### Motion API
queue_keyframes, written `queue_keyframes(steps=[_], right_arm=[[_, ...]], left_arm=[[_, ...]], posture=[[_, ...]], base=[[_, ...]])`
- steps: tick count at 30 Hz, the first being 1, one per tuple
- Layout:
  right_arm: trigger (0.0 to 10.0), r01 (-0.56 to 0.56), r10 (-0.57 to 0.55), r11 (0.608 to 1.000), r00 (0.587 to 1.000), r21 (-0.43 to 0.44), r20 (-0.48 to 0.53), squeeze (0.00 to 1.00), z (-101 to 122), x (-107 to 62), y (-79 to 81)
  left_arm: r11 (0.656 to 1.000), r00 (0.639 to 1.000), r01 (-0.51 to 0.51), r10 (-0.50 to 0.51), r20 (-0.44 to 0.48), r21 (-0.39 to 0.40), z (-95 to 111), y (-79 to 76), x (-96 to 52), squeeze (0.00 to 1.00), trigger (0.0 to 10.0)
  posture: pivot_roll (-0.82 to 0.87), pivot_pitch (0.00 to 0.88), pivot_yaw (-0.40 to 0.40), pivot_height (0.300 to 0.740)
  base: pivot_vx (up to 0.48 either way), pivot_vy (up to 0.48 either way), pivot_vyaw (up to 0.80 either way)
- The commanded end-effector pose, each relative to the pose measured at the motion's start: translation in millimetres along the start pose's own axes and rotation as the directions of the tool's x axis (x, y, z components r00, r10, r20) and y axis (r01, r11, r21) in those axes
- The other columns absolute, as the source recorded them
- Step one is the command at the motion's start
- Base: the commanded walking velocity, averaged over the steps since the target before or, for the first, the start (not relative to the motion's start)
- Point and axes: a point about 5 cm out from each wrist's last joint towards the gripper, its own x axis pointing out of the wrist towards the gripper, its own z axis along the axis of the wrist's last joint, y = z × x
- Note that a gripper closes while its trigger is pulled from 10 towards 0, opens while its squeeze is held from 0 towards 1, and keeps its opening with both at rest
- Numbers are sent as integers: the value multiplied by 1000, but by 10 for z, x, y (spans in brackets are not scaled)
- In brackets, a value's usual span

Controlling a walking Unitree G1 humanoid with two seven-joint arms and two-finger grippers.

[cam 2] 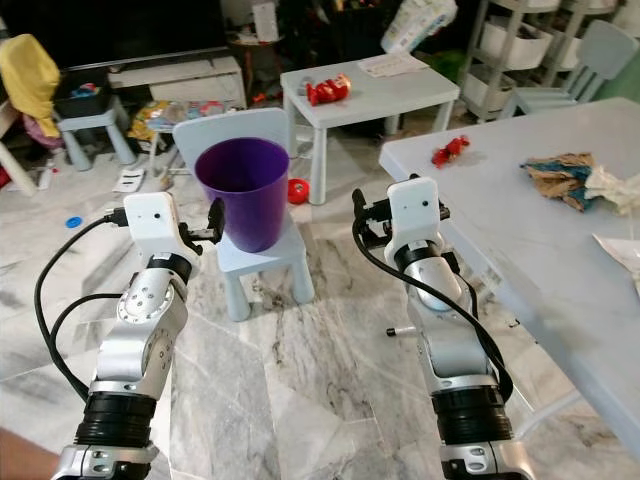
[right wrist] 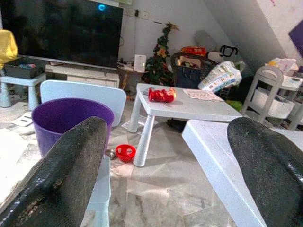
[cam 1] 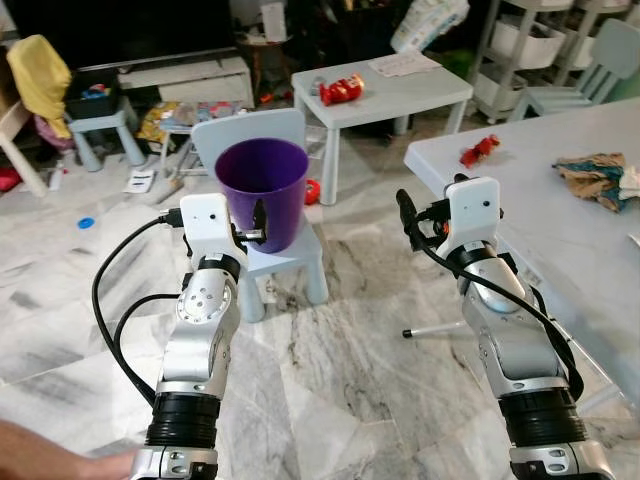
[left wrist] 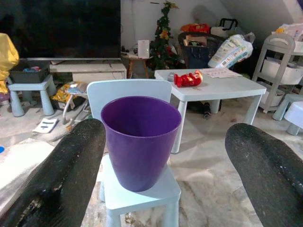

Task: Picking trash to rubbish bin

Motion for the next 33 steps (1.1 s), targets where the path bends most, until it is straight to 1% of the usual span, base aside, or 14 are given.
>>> queue_keyframes(steps=[1, 6, 12, 15, 22, 25, 28, 30, 33], right_arm=[[10000, 13, -13, 1000, 1000, -1, 7, 0, 24, 12, -13], [10000, 16, -16, 1000, 1000, -4, 8, 0, 25, 15, -19], [10000, 22, -22, 1000, 1000, -9, 8, 0, 27, 12, -29], [10000, 24, -24, 1000, 1000, -10, 8, 0, 26, 10, -33], [10000, 27, -27, 1000, 1000, -13, 6, 0, 22, 4, -42], [10000, 29, -29, 999, 1000, -15, 5, 0, 21, 4, -44], [10000, 29, -29, 999, 1000, -15, 5, 0, 21, 4, -46], [10000, 30, -30, 999, 1000, -16, 3, 0, 19, 4, -51], [10000, 31, -31, 999, 1000, -17, 2, 0, 17, 3, -51]], left_arm=[[1000, 1000, -2, 2, -3, 2, 6, 14, 18, 0, 10000], [1000, 1000, 1, -1, -5, -12, 4, 16, 21, 0, 10000], [1000, 1000, 5, -5, -20, -8, -23, -1, 11, 0, 10000], [1000, 1000, 7, -7, -22, -8, -29, -2, 7, 0, 10000], [1000, 1000, 3, -4, -21, -17, -30, 1, 6, 0, 10000], [1000, 1000, 16, -17, -24, -22, -38, -10, 4, 0, 10000], [999, 1000, 14, -15, -24, -35, -43, -13, 1, 0, 10000], [1000, 1000, 13, -14, -27, -27, -44, -13, 3, 0, 10000], [999, 1000, 12, -13, -27, -30, -46, -11, 2, 0, 10000]], posture=[[-2, 0, 8, 740], [-2, 0, 6, 740], [-5, 0, 6, 740], [-7, 0, 6, 740], [-7, 0, 5, 740], [-8, 0, 5, 740], [-12, 0, 4, 740], [-12, 0, 3, 740], [-11, 0, 4, 740]], base=[[0, 0, -800], [0, 0, -800], [0, 0, 0], [0, 0, -800], [0, 0, 0], [0, 0, 0], [345, 0, 0], [364, 0, -800], [195, 0, 0]])
